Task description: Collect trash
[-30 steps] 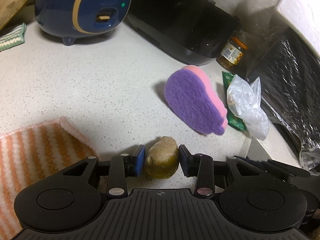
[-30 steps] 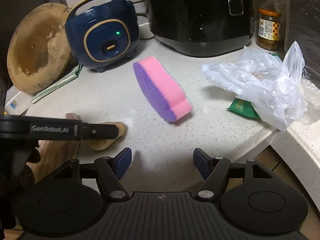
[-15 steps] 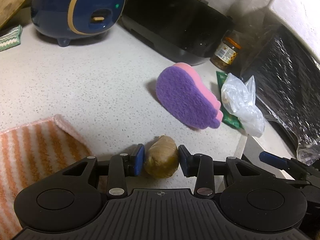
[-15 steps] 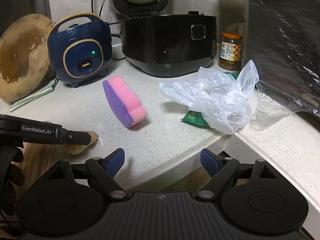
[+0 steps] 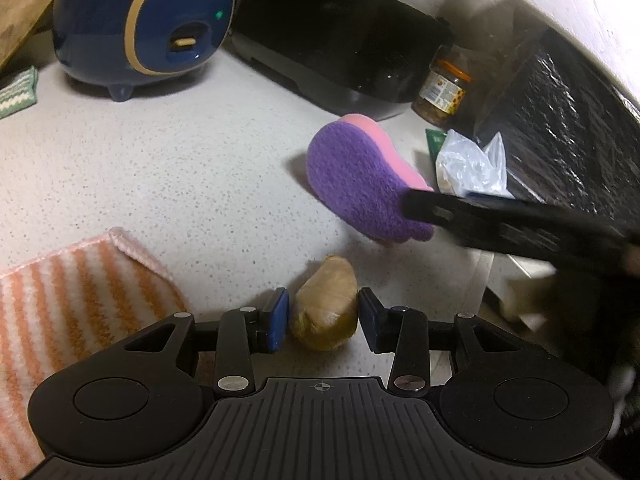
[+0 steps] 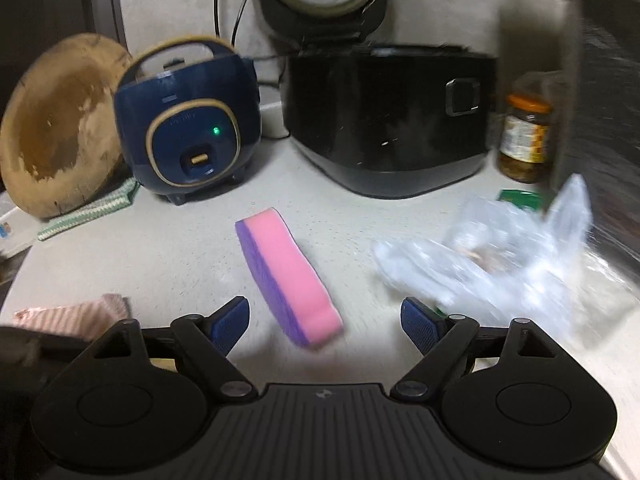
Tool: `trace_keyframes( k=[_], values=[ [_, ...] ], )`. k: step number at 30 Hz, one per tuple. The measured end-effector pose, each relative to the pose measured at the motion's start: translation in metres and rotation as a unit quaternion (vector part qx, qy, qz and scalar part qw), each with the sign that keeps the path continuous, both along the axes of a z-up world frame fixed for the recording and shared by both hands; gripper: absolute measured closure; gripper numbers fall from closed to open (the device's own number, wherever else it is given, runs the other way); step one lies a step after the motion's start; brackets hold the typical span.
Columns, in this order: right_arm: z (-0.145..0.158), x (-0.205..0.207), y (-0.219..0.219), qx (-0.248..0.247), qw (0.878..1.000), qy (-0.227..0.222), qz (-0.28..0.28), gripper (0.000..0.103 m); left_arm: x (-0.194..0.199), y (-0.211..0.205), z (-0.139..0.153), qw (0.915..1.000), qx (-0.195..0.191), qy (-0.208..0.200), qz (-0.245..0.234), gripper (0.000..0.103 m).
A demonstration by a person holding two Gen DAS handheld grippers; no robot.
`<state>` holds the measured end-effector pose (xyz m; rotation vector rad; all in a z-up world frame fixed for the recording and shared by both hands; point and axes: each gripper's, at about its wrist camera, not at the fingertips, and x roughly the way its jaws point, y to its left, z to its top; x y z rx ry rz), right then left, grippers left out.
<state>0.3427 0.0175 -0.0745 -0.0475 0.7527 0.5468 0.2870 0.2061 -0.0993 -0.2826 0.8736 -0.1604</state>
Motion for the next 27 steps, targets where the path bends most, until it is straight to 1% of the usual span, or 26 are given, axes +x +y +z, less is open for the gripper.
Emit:
trace_keyframes(
  k=[3, 4, 6, 7, 8, 9, 13, 17, 21, 23, 25, 27],
  values=[
    [-0.010, 0.018, 0.022, -0.016, 1.000, 0.010, 0.006, 0.019, 0.000, -0.001, 0.000, 1.0000, 0.004, 0.000, -0.003, 0.059],
    [-0.012, 0.021, 0.026, -0.020, 1.000, 0.014, 0.006, 0.022, 0.000, -0.001, 0.000, 1.0000, 0.005, 0.001, -0.002, 0.058],
    [-0.014, 0.024, 0.033, -0.021, 0.999, 0.023, 0.011, 0.042, 0.001, 0.000, 0.000, 1.0000, 0.004, 0.000, -0.001, 0.058],
    [-0.014, 0.025, 0.035, -0.019, 0.999, 0.034, 0.016, 0.061, 0.001, 0.000, 0.000, 1.0000, 0.004, 0.000, -0.002, 0.058],
    [-0.013, 0.025, 0.035, -0.013, 0.999, 0.044, 0.020, 0.070, 0.001, 0.000, 0.000, 1.0000, 0.004, -0.001, -0.002, 0.058],
    [-0.011, 0.022, 0.034, -0.007, 0.999, 0.049, 0.022, 0.071, 0.001, 0.001, -0.001, 1.0000, 0.004, -0.002, -0.002, 0.058],
    [0.000, 0.004, 0.025, 0.000, 0.999, 0.038, 0.021, 0.073, 0.003, 0.001, -0.001, 1.0000, 0.002, -0.004, -0.008, 0.060],
    [0.009, -0.016, 0.005, 0.027, 0.999, 0.047, -0.008, 0.073, 0.002, 0.002, -0.002, 0.9997, 0.000, -0.010, -0.022, 0.059],
    [0.016, -0.041, -0.018, 0.046, 0.996, 0.048, -0.056, 0.073, 0.005, 0.006, -0.003, 0.9995, -0.022, -0.002, -0.025, 0.059],
    [0.019, -0.056, -0.030, 0.048, 0.994, 0.042, -0.086, 0.073, 0.005, 0.006, -0.003, 0.9988, -0.029, 0.003, -0.039, 0.059],
    [0.022, -0.074, -0.043, 0.038, 0.992, 0.027, -0.121, 0.073, 0.005, 0.004, -0.003, 0.9974, -0.037, 0.008, -0.061, 0.059],
    [0.021, -0.094, -0.055, 0.016, 0.987, 0.010, -0.158, 0.073, 0.005, 0.000, -0.005, 0.9952, -0.047, 0.011, -0.085, 0.060]
  ],
)
